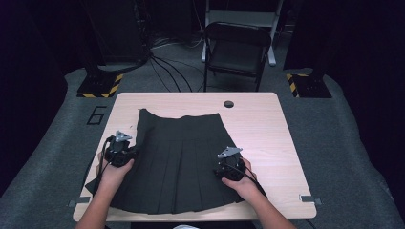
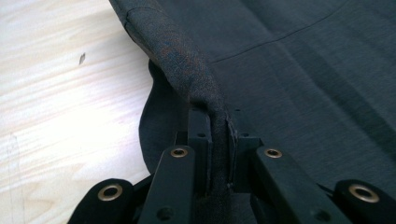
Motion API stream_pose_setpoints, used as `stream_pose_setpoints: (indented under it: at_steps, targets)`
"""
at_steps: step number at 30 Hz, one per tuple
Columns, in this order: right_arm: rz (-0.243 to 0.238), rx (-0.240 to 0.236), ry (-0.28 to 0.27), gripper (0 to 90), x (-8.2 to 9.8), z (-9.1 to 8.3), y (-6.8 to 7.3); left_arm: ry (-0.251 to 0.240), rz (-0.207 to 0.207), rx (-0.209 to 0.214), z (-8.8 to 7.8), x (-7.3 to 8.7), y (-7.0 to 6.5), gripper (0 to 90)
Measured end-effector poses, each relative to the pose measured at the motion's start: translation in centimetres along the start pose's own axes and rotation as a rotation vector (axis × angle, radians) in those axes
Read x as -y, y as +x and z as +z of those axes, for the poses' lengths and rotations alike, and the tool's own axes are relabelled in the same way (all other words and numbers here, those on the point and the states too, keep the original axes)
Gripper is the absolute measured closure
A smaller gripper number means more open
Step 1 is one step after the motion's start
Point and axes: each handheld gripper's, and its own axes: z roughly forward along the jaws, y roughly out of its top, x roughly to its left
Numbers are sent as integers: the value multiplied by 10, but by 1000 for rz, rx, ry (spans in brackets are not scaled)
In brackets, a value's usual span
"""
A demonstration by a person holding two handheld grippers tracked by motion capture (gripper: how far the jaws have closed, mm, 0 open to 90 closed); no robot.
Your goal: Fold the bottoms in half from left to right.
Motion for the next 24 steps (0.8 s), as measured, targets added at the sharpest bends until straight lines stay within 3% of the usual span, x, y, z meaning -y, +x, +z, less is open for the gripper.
stream_pose_setpoints:
  at_steps: [7, 9, 10, 21, 24]
  targets:
    - [-18, 9, 2, 452, 0, 0, 2, 10, 38, 25, 2, -7, -11, 823]
    - [-24, 6, 4, 453, 0, 0, 1, 3, 36, 40, 2, -10, -13, 823]
    - [-25, 6, 3, 453, 0, 0, 1, -3, 33, 67, 2, -13, -17, 823]
    - [-41, 9, 4, 454, 1, 0, 2, 4, 94, 104, 2, -27, -38, 823]
    - [-42, 8, -5, 454, 2, 0, 1, 6, 91, 125, 4, -30, -40, 823]
